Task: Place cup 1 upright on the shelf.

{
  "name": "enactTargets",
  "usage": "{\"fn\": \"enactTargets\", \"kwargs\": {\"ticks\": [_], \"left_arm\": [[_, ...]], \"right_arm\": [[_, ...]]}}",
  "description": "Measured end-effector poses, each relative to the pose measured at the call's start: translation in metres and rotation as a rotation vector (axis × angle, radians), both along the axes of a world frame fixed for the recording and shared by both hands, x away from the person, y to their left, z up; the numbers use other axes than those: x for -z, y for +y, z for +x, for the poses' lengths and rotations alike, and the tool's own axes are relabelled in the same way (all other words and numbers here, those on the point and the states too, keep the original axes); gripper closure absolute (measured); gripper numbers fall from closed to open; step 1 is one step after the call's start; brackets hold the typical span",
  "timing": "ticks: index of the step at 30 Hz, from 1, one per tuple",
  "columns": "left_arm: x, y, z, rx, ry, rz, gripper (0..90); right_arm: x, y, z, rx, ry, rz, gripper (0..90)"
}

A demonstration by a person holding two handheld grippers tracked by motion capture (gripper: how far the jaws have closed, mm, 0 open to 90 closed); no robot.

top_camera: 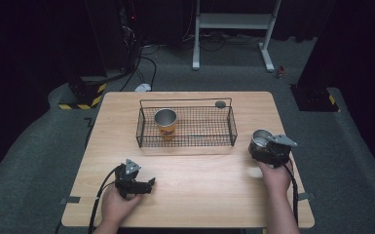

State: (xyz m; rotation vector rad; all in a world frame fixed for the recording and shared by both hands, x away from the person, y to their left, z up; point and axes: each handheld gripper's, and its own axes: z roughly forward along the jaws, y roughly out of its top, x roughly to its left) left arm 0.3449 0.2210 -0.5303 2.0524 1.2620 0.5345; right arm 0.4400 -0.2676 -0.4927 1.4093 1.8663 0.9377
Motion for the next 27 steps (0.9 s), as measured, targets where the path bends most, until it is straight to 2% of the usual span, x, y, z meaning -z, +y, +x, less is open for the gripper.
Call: {"fn": "enactTargets", "kwargs": {"ticks": [6, 11, 19, 27], "left_arm": [[0.0, 0.0, 0.0, -0.001, -0.001, 0.001, 2.9], [0.0, 0.001, -0.001, -0.005, -0.003, -0.001, 3.5], [0.0, 0.001, -0.001, -0.007, -0.004, -0.002, 3.7], [0.0, 0.0, -0.001, -0.007, -0.004, -0.002, 3.7]], "right_arm": [[0.003, 0.003, 0.007, -0.001, 0.004, 0.011, 9.7], [0.002, 0.003, 0.012, 0.004, -0.015, 0.028, 12.5], [0.004, 0.004, 0.014, 0.006, -0.019, 0.022, 17.0], [0.001, 0.008, 0.009, -0.012, -0.017, -0.006, 18.1]]}}
